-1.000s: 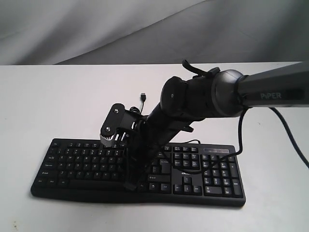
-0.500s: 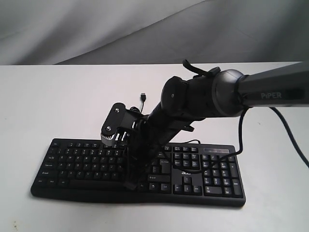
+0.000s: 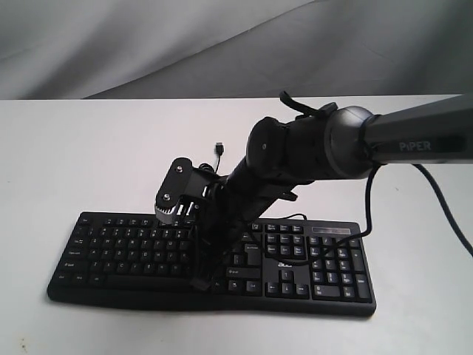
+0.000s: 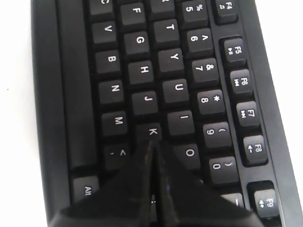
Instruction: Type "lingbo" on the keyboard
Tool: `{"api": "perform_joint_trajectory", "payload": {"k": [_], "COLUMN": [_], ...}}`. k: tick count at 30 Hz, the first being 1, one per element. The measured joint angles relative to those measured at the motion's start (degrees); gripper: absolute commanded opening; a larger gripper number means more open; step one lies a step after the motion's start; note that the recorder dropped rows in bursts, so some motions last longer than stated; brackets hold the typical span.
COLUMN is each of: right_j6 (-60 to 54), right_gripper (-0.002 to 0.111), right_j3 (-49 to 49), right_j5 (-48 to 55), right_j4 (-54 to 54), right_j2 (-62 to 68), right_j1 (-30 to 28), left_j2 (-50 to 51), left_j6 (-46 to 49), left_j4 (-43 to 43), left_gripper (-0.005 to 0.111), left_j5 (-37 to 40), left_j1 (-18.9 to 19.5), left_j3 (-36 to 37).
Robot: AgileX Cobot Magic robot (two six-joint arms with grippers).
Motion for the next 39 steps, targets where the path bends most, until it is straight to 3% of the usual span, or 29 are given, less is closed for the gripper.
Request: {"api": "perform_joint_trajectory", "payload": {"k": [39], "right_j6": [0.0], "right_gripper": [0.0], "right_j3": [0.0], "right_j5": [-0.4], "right_j4": [0.1], "right_j2": [1.2], "right_j1": [0.0], "left_j2": [0.0], "left_j6": [0.0], "left_j4": [0.0], "left_gripper": [0.0], "left_j5": [0.0], "left_j1": [0.0], "left_j3": [0.0]}}
